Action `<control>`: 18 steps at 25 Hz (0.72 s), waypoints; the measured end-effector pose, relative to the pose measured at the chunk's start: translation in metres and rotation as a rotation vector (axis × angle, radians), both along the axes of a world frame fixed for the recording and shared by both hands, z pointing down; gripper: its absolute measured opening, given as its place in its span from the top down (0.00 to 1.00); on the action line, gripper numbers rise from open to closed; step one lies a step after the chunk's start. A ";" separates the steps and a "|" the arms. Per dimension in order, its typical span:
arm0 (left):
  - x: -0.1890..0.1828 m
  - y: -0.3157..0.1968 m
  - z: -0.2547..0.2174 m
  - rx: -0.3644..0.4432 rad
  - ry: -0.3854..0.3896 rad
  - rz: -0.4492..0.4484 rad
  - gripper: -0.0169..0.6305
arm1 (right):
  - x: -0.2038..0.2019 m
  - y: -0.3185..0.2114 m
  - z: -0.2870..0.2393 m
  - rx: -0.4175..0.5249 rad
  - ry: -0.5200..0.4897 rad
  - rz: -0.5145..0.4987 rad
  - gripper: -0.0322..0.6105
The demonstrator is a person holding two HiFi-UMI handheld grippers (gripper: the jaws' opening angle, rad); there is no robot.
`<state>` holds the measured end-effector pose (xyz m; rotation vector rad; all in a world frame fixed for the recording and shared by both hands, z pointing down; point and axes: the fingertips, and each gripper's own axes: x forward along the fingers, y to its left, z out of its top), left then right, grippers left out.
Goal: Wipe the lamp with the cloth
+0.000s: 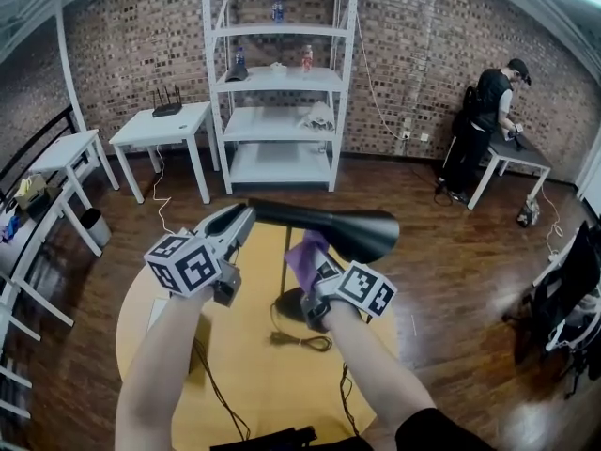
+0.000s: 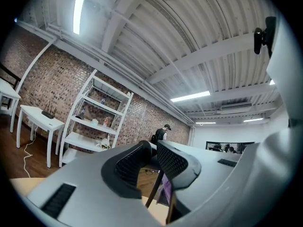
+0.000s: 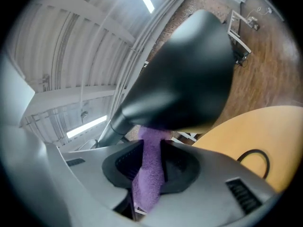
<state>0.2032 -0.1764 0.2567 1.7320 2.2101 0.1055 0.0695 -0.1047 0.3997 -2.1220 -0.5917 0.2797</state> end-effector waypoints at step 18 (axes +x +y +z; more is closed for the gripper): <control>0.001 -0.005 0.011 0.037 -0.046 -0.035 0.84 | 0.033 -0.040 0.017 -0.630 -0.434 0.010 0.81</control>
